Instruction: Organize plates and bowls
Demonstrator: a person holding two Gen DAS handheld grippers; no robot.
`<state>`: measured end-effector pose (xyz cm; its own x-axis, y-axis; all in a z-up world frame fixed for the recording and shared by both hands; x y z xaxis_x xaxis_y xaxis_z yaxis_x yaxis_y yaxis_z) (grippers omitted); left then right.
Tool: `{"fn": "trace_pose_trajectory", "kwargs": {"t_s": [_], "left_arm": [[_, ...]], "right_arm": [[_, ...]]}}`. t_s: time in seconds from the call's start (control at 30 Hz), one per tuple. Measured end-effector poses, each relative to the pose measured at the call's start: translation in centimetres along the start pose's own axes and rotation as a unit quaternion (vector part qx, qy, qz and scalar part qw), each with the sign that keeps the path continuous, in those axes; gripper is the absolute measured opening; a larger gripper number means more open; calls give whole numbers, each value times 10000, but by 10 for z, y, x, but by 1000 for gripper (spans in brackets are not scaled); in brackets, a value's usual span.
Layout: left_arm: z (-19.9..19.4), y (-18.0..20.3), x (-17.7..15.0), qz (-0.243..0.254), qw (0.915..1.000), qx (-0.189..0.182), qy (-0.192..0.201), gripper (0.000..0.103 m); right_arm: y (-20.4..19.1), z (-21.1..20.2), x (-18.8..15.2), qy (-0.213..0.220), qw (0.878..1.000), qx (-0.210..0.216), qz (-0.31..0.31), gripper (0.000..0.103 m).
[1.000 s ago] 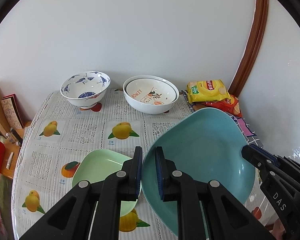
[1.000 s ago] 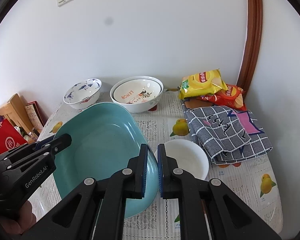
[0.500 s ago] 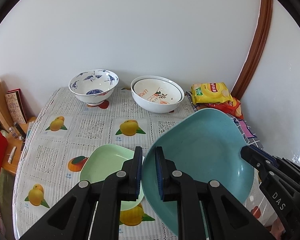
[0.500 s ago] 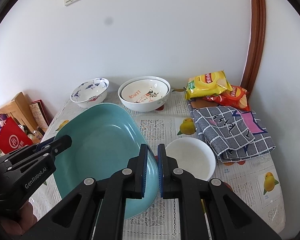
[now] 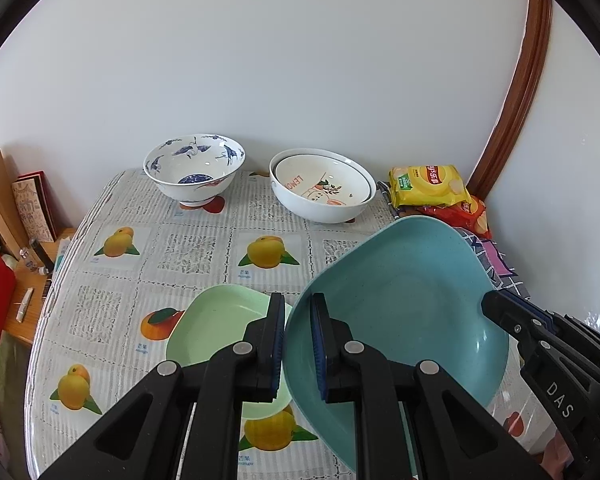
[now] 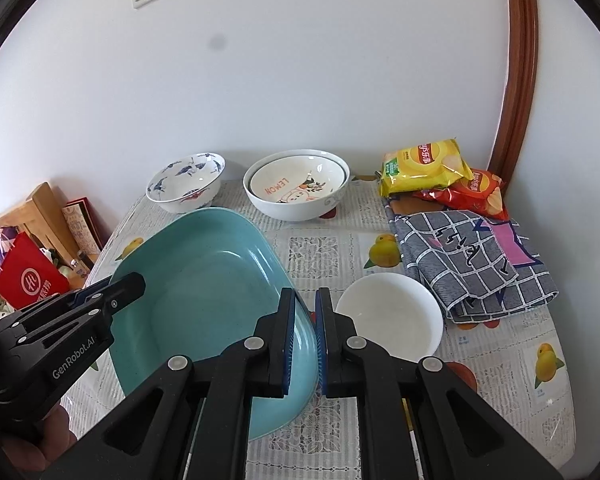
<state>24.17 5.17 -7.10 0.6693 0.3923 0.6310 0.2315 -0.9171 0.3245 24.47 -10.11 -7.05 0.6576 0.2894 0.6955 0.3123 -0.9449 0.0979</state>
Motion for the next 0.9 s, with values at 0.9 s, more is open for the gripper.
{"fn": "trace_pose_trajectory", "kwargs": {"t_s": [0.9], "left_arm": [[10,-13,1,-117,9999,56,-44,13]], "right_arm": [[-8,8,7,-13,10000,39,-81,11]]}}
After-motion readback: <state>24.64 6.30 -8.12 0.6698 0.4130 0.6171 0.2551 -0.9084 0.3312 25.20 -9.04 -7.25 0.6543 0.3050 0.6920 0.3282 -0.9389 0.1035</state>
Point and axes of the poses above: each gripper's, at about its wrist camera, not at the fingertips, and z roughly the way its jaws point, y to its right, x to its top, the point moved 8 cm from there along z, roughly the way its jaws point, and after that the axes turned 15 degrees about -z, right-handed, at the moved point
